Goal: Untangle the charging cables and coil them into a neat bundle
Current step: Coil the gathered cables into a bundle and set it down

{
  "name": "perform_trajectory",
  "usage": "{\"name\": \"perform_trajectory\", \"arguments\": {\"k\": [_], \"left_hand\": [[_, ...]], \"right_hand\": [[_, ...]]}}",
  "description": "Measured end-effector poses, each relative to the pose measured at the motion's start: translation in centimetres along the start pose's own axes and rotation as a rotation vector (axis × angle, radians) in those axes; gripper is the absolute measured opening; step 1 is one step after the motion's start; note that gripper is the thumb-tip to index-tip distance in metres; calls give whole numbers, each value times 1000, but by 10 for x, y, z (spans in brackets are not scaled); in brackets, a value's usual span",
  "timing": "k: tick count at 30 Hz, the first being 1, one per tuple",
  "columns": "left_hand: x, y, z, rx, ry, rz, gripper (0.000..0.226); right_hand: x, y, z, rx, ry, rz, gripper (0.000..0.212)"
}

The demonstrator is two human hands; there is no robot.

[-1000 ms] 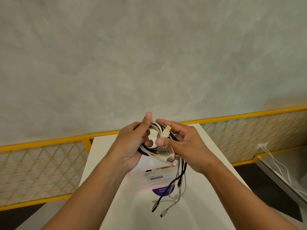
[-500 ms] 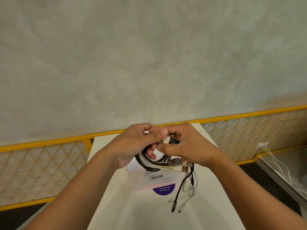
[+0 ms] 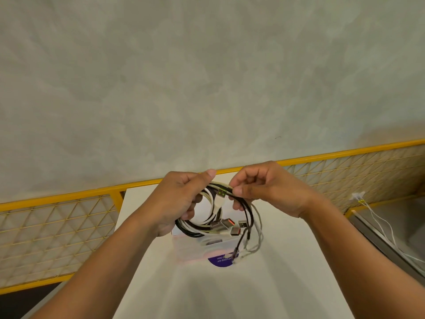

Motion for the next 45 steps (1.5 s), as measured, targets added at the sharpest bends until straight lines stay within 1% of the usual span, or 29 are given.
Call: {"name": "perform_trajectory", "arguments": {"k": [3, 7, 9, 11, 13, 14, 17, 18, 20, 22, 24, 25, 27, 29, 31, 32, 33, 35, 36, 38, 39, 43, 45], "left_hand": [[-1, -3, -1, -16, 8, -29, 42], [1, -4, -2, -43, -28, -71, 49], [0, -4, -1, -46, -36, -93, 49], [-1, -3, -1, -50, -46, -88, 44], [-2, -4, 0, -53, -43, -77, 38], [-3, -4, -1, -51, -39, -75, 35], [-4, -4, -2, -36, -28, -63, 33], [-5, -5, -3, -32, -28, -61, 34], [-5, -5, -3, -33, -34, -70, 33], [-4, -6, -4, -43, -40, -70, 40], [-7, -7, -5, -58, -27, -40, 46], [-8, -8, -5, -69, -12, -21, 43], [-13, -9, -6, -88, 40, 12, 33], [-18, -12, -9, -95, 109, 53, 34], [-22, -15, -10, -102, 155, 89, 38], [-23, -16, -10, -104, 160, 98, 38], [-22, -16, -10, -103, 152, 96, 38], [-17, -14, -8, -94, 116, 68, 35], [-13, -13, -7, -83, 96, 54, 35], [-7, -11, -7, -61, 68, 41, 33], [-5, -10, -6, -56, 67, 44, 32], [-13, -13, -7, -65, 137, 91, 33], [-20, -16, -7, -74, 185, 121, 38]], "right_hand": [[0, 0, -2, -4, 62, 108, 8], [-5, -3, -5, -28, 169, 145, 15], [-6, -3, -6, -29, 186, 149, 13], [-5, -2, -6, -23, 184, 169, 10], [-3, 1, -6, -1, 157, 176, 7], [0, 4, -5, 19, 129, 164, 10], [11, 12, -2, 90, -24, 103, 28], [15, 14, -2, 97, -68, 95, 29], [18, 16, -3, 77, -84, 132, 21], [17, 16, -5, 60, -43, 133, 17], [14, 15, -6, 58, 6, 110, 24], [12, 14, -6, 46, 43, 126, 28], [7, 10, -5, -21, 192, 215, 35], [1, 8, -3, -126, 368, 243, 32], [-3, 6, 0, -189, 453, 210, 27], [-4, 6, 0, -183, 450, 211, 29], [-2, 7, -2, -149, 413, 235, 36], [7, 8, -7, -72, 260, 267, 55], [14, 8, -10, -48, 169, 231, 58], [28, 6, -13, -24, 5, 101, 56], [34, 5, -13, -16, -34, 50, 53], [36, 8, -17, -24, 14, -60, 42], [31, 9, -16, -30, 43, -76, 36]]}}
Point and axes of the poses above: each hand's wrist, its own z-axis away from the middle knuckle, its own x-axis out of the palm, y = z × x, the point moved 6 cm from there along -z, towards the middle knuckle, and after that the axes turned 10 degrees about x, right-handed, at the moved point
